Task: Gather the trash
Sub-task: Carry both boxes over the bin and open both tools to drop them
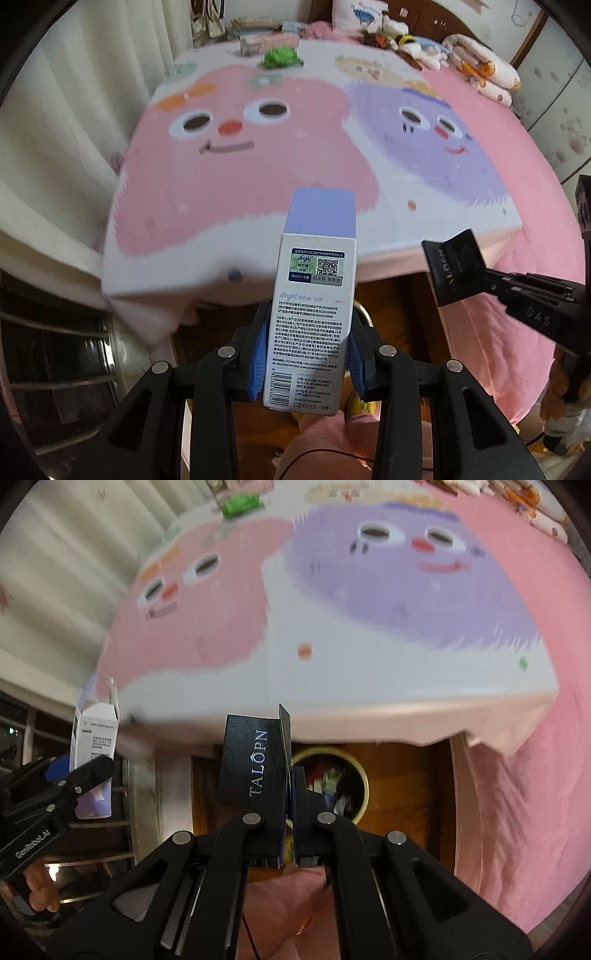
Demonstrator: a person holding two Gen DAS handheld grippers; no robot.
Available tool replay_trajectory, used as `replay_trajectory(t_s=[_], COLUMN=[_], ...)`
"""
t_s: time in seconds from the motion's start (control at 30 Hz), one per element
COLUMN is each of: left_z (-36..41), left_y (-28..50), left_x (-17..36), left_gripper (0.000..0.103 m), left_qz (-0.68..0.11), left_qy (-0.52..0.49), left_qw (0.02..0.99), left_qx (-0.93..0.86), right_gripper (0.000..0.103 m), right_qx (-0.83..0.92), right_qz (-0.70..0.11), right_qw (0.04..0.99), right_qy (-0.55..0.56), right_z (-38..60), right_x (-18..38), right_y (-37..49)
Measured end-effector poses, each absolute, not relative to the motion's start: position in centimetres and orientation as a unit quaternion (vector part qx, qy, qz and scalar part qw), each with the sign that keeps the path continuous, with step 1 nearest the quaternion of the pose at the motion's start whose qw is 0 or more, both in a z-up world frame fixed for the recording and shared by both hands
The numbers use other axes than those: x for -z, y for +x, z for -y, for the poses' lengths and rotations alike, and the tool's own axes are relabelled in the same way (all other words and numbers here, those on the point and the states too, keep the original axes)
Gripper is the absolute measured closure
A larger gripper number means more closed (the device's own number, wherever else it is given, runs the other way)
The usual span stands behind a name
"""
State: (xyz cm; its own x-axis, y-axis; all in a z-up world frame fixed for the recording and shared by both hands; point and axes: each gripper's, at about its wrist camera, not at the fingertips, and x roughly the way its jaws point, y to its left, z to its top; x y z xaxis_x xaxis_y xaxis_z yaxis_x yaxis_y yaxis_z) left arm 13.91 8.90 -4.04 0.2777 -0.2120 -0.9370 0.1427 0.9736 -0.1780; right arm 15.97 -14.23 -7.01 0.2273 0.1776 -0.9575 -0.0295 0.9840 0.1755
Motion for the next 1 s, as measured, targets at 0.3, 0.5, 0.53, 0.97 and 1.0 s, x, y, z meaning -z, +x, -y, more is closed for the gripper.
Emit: replay_trajectory(t_s=[0.3, 0.5, 0.53, 0.97, 1.0], left_z=[-4.3, -1.4, -1.0, 3.1, 3.1], left_y=[11.9, 11.7, 11.8, 13.3, 13.2], left_x=[14.1, 23.0, 24.8, 39.4, 39.7], left_gripper=[0.067, 0.067, 0.067, 0.056, 0.043], left_qz=[-0.644, -0.669, -0.672, -0.698, -0.698], left_qy=[-0.027, -0.042, -0.042, -0.032, -0.031], left_qw=[0.757, 0.734, 0.731, 0.708, 0.708], left_qx=[0.105, 0.111, 0.111, 0.103, 0.101], right_gripper=[0.102, 0.102, 0.102, 0.095, 0.083], right_qx=[-0.064, -0.043, -0.04, -0.021, -0.022], right_qz=[-0.679, -0.704, -0.707, -0.722, -0.721], right_qw=[0.729, 0.706, 0.703, 0.685, 0.686], right_qy=[0.057, 0.066, 0.067, 0.095, 0.096], right_z=[15.3, 17.2, 17.5, 20.6, 20.7], right_x=[18.9, 28.1, 29.7, 43.8, 44.0], right_y=[13.4, 12.2, 12.1, 13.3, 13.4])
